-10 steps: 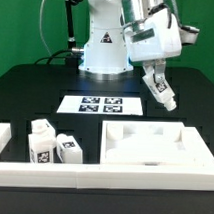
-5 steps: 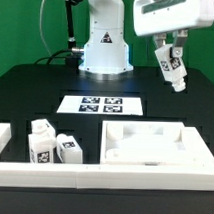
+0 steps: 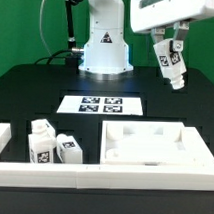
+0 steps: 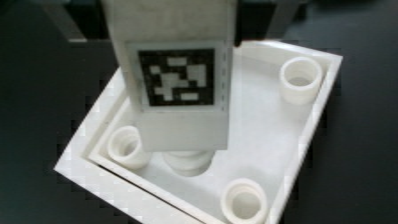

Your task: Assemble one leg

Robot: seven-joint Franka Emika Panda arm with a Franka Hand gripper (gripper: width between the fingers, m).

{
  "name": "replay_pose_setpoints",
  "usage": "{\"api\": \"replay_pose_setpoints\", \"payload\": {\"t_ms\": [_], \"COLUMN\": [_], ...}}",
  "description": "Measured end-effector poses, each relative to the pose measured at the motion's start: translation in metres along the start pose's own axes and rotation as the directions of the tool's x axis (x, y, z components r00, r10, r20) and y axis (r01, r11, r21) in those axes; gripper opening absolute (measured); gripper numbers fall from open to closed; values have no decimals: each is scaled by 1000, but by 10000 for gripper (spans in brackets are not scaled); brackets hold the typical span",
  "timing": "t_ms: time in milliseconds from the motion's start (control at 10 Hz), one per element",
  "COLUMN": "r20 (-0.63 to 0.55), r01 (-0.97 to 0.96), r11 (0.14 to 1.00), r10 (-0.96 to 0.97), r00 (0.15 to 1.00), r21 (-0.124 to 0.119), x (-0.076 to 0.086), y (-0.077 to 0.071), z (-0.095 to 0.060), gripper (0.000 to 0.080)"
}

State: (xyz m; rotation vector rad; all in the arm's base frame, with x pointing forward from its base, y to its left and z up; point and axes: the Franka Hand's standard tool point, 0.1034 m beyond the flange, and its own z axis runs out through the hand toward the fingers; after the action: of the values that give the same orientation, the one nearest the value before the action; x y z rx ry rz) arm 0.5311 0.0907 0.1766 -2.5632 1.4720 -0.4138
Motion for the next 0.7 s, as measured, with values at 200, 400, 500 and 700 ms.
{"api": "replay_pose_setpoints", "payload": {"t_ms": [200,400,500,700], "r20": [-28,-58,-47,-90], "r01": [240,453,415,392], "r11": [971,892,910,915], "r10": [-240,-452,-414,-385], "r00": [970,890,909,919], "r21": [-1,1,18,96], "x": [29,19,8,-13], "y": [-15,-28,-30,-41], "z": [10,22,20,24], "gripper": [285,285,285,285]}}
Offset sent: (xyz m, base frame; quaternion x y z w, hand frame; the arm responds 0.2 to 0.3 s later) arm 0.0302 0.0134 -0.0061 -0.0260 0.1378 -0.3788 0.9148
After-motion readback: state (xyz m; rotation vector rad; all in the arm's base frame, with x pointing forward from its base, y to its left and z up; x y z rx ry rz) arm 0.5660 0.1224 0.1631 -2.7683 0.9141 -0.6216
